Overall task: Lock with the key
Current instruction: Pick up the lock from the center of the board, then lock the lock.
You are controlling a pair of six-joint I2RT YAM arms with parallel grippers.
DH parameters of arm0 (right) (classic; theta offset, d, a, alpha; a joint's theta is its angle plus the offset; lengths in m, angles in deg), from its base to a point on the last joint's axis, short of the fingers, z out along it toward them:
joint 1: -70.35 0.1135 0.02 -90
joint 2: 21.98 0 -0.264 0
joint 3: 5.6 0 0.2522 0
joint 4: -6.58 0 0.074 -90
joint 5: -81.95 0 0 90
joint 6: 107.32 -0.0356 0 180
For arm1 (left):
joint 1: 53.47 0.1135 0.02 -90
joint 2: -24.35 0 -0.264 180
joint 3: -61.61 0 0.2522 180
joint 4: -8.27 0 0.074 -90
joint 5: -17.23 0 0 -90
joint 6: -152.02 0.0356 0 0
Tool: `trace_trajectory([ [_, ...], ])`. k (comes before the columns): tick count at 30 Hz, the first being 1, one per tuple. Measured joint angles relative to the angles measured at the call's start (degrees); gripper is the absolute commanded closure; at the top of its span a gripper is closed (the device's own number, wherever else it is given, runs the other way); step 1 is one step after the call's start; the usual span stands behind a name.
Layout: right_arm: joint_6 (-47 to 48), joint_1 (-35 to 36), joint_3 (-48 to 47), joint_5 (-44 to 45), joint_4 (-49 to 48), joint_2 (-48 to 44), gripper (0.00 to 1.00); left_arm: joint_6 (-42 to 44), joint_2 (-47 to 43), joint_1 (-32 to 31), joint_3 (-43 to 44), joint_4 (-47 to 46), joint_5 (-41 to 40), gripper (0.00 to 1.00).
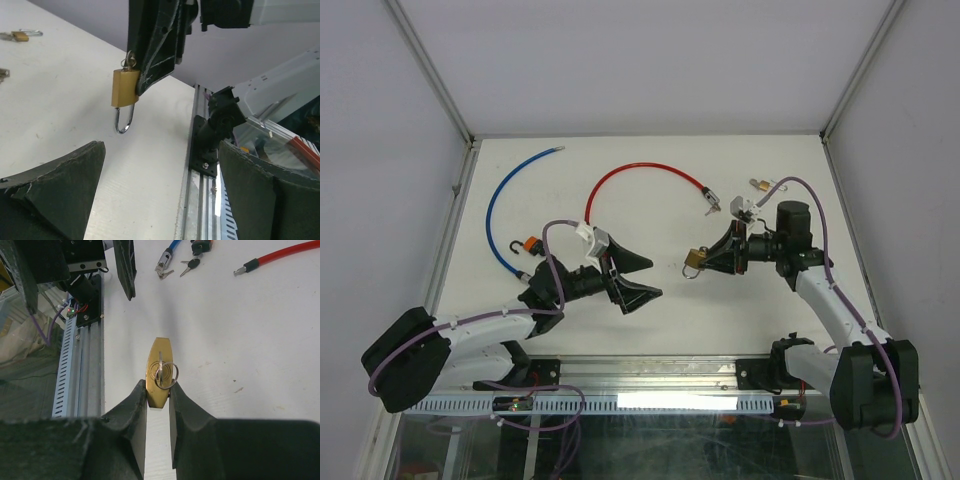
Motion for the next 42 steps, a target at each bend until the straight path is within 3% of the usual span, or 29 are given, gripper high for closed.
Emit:
trace_trajectory([
  [16, 6.54, 0.00, -2.62, -2.05, 8.83, 0.13, 1.00, -4.61, 3.06, 0.44, -6.54, -18.64, 1.51, 0.01],
  [32, 8.02, 0.02, -2.62, -2.60, 10.69, 0.24, 1.00, -7.98, 7.26, 0.44, -6.01, -23.43, 4.07, 0.01],
  [42, 9.11, 0.39, -2.69, -3.10, 11.26, 0.68, 1.00, -9.03, 8.98, 0.26, -1.53, -19.65, 5.60, 0.02],
])
